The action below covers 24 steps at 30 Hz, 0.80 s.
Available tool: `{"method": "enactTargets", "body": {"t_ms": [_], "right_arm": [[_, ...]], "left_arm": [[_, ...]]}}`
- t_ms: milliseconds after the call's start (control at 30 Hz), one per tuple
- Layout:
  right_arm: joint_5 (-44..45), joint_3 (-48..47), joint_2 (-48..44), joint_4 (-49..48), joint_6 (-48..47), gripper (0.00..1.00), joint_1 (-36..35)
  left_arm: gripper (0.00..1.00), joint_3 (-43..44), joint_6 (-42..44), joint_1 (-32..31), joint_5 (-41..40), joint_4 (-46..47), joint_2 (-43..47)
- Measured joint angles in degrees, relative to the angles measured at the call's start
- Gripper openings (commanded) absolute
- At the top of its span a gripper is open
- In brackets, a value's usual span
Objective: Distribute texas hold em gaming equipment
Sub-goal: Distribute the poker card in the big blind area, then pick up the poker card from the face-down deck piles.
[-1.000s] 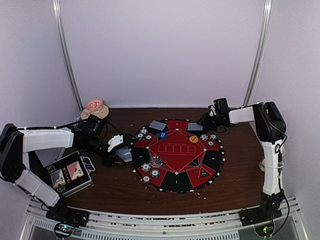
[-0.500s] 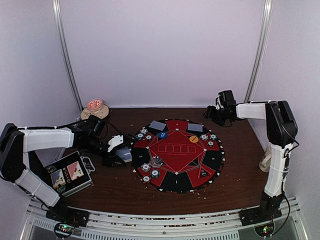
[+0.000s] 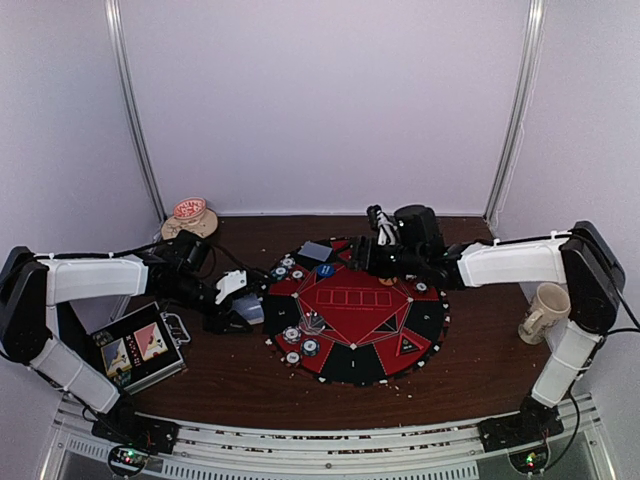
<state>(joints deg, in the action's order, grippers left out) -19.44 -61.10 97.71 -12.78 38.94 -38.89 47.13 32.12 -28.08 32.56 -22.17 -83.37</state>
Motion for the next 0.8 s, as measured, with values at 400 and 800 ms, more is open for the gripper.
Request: {"method": "enactTargets", "body": {"t_ms": [400, 800], "right_arm": [[-7.0, -7.1, 17.0, -12.5, 7.1, 0.75, -13.6], [-9.9, -13.4, 23.0, -17.2, 10.5, 0.75, -15.5]], "left_arm": [[0.45, 0.0, 0.0, 0.0, 0.0, 0.0, 0.0], [0.45, 0.0, 0.0, 0.0, 0.0, -0.1, 0.0]]}}
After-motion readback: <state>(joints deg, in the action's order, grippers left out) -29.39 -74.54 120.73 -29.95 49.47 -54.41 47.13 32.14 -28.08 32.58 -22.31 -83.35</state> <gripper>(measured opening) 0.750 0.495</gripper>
